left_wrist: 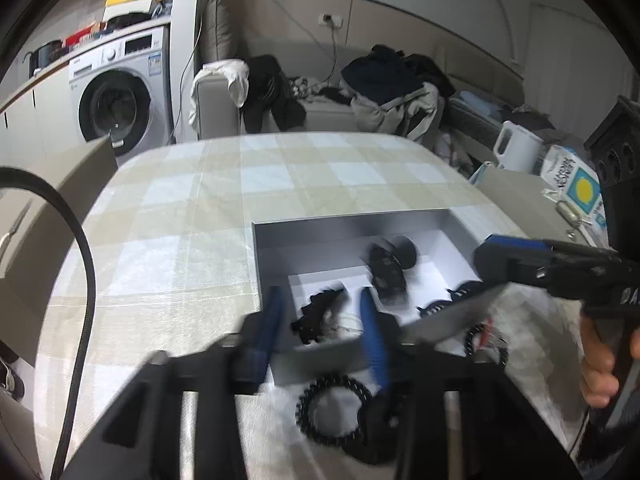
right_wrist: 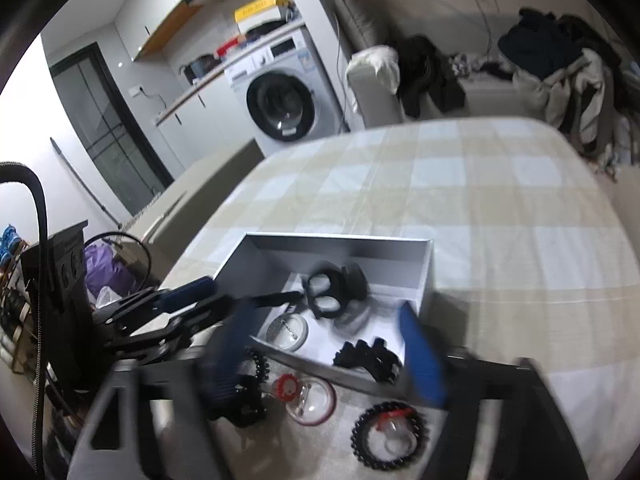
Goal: Organize jewelry
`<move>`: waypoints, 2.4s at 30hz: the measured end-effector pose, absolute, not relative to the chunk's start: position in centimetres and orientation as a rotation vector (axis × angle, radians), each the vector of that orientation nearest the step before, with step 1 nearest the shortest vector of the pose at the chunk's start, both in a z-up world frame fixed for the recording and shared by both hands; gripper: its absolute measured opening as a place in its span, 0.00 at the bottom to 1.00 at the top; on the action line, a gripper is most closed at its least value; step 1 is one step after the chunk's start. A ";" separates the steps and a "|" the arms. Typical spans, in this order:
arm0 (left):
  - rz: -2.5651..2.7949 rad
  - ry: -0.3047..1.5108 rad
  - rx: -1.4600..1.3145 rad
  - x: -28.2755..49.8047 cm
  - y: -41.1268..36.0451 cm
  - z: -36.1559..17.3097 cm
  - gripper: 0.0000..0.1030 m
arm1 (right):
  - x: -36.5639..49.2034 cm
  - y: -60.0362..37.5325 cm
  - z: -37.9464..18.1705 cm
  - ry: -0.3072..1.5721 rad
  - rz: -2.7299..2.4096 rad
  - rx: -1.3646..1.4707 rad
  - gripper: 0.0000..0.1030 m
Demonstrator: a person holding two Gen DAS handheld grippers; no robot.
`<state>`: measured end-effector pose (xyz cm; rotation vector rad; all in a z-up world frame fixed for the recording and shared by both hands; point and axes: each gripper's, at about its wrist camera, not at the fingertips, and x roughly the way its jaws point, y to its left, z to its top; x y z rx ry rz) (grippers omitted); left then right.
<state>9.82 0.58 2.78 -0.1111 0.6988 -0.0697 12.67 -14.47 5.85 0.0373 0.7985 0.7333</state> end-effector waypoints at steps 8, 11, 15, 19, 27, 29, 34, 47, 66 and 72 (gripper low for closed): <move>-0.036 0.623 -0.125 4.6 1.0 2.8 0.95 | 8.2 -20.2 5.7 0.690 0.683 0.071 1.00; -0.001 0.596 -0.097 3.4 0.4 2.0 0.99 | 7.5 -21.2 4.7 0.688 0.635 0.085 1.00; 0.007 0.599 -0.093 3.1 0.0 1.0 0.99 | 7.3 -21.6 2.7 0.715 0.613 0.089 1.00; 0.004 0.605 -0.093 3.0 -0.4 0.5 0.99 | 8.1 -21.2 1.7 0.786 0.611 0.065 1.00; -0.033 0.628 -0.015 3.3 -2.0 0.0 0.99 | 7.5 -20.2 1.1 0.796 0.637 -0.007 1.00; -0.041 0.634 -0.007 3.7 -2.6 0.0 0.99 | 7.6 -19.7 1.0 0.800 0.637 -0.030 1.00; -0.056 0.689 0.033 4.6 -3.1 -0.7 0.99 | 7.7 -18.5 0.7 0.798 0.645 -0.086 0.89; -0.084 0.673 0.031 3.8 -3.2 -0.6 0.99 | 7.7 -17.2 0.2 0.824 0.707 -0.124 0.52; -0.100 0.692 0.007 4.4 -2.9 -0.5 0.99 | 8.3 -16.8 0.4 0.807 0.648 -0.120 0.35; -0.102 0.693 0.002 4.4 -2.8 -0.5 0.99 | 8.8 -16.1 0.1 0.840 0.643 -0.141 0.20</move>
